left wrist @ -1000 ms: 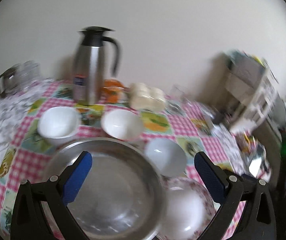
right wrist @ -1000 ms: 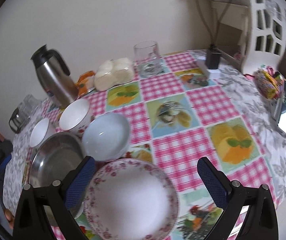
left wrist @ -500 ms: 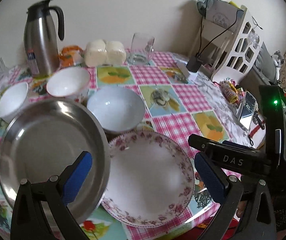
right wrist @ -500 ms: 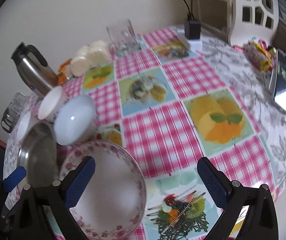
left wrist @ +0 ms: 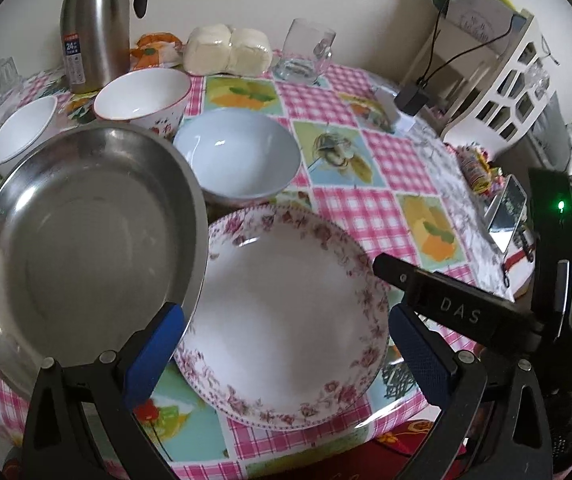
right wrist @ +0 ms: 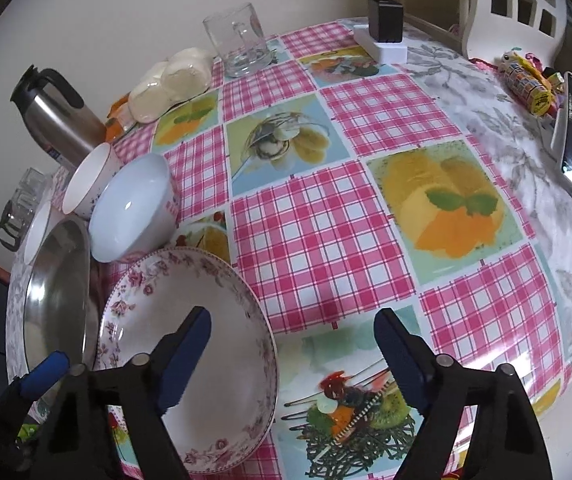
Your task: Organize plates and bowls
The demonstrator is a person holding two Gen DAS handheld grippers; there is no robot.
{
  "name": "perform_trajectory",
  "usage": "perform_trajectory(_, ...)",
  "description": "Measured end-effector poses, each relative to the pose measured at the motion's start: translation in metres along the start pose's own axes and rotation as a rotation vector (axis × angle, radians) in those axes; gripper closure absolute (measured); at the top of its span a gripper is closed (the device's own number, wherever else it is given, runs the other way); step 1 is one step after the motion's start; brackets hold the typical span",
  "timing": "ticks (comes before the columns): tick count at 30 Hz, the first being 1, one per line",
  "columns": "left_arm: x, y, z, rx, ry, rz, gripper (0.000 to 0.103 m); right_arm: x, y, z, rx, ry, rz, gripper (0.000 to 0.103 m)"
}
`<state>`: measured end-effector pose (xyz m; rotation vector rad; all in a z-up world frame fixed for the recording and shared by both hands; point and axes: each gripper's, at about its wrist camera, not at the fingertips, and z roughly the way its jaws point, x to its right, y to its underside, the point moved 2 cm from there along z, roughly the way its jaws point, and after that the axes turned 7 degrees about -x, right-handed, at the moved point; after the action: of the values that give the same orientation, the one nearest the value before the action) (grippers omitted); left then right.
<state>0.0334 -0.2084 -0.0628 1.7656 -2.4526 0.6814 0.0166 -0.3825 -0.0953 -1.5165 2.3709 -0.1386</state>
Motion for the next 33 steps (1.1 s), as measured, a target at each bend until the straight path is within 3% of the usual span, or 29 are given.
perform_trajectory(5, -0.006, 0.006, 0.007, -0.057, 0.047, -0.062, 0.001, 0.0, 0.001, 0.006, -0.018, -0.016, 0.007, 0.02)
perform_trajectory(10, -0.007, 0.011, 0.012, -0.085, 0.035, -0.074, 0.002, -0.003, 0.003, 0.016, -0.052, -0.017, -0.004, 0.026)
perform_trajectory(13, -0.007, 0.012, 0.014, -0.093, 0.024, -0.076, 0.002, -0.004, 0.004, 0.02, -0.067, -0.007, -0.007, 0.036)
perform_trajectory(16, -0.011, 0.014, 0.018, -0.113, 0.008, -0.094, 0.003, -0.005, 0.005, 0.023, -0.08, 0.0, -0.014, 0.056)
perform_trajectory(19, -0.016, 0.016, 0.022, -0.141, 0.018, -0.119, 0.009, -0.008, 0.005, 0.026, -0.087, 0.011, -0.034, 0.063)
perform_trajectory(28, -0.023, 0.019, 0.031, -0.175, 0.025, -0.153, 0.017, -0.015, 0.006, 0.039, -0.124, 0.017, -0.073, 0.066)
perform_trajectory(33, -0.029, 0.019, 0.028, -0.162, 0.028, -0.184, 0.023, -0.018, 0.007, 0.04, -0.115, 0.009, -0.094, 0.074)
